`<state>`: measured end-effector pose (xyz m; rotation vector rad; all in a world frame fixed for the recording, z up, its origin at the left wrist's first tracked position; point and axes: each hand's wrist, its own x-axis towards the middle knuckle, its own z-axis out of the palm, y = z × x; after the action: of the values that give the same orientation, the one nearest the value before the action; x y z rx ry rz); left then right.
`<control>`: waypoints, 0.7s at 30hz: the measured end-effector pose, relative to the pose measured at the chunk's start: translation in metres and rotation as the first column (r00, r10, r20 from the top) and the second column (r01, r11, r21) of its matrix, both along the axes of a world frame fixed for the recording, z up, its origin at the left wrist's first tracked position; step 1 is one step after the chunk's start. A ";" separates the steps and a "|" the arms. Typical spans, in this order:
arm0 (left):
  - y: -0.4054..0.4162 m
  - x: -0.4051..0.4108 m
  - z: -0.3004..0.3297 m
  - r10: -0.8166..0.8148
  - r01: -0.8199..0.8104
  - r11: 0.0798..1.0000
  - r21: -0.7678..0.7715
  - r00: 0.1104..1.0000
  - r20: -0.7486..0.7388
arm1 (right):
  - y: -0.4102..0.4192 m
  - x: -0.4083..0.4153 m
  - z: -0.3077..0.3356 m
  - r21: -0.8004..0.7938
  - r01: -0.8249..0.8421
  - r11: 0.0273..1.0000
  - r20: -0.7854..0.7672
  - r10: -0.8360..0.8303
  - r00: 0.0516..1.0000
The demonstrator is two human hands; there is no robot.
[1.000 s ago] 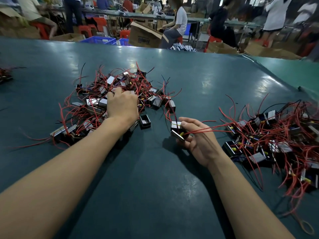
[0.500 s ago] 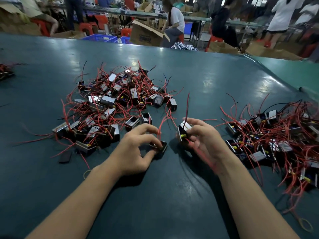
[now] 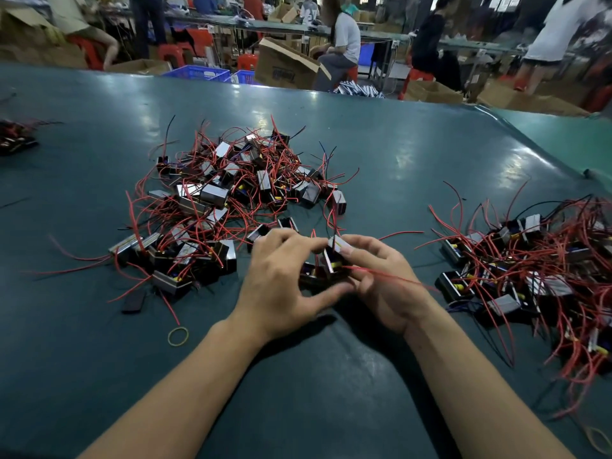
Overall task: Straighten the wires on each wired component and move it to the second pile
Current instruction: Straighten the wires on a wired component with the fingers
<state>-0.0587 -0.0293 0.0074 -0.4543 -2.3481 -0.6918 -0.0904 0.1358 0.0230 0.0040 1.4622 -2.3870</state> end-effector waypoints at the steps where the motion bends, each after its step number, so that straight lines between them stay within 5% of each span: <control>1: 0.002 0.000 -0.001 -0.020 0.020 0.999 0.025 1.000 0.023 | -0.003 0.001 0.000 -0.029 -0.008 1.000 0.010 0.008 1.000; 6: -0.002 -0.001 0.001 -0.101 0.090 0.967 0.238 0.994 0.035 | -0.003 0.000 0.003 0.043 0.032 0.999 -0.039 -0.030 0.999; 15: -0.002 0.002 0.006 -0.188 0.142 0.936 0.322 0.975 0.116 | -0.007 0.001 0.003 0.138 0.157 0.978 -0.043 -0.152 0.987; 21: -0.003 0.001 0.005 -0.229 0.151 0.868 0.473 0.967 0.112 | -0.008 0.007 0.006 0.121 0.023 0.992 -0.117 -0.009 0.993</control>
<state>-0.0576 -0.0324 0.0121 -0.4272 -2.1983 -1.3914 -0.0832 0.1279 0.0286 -0.0955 1.6649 -2.3418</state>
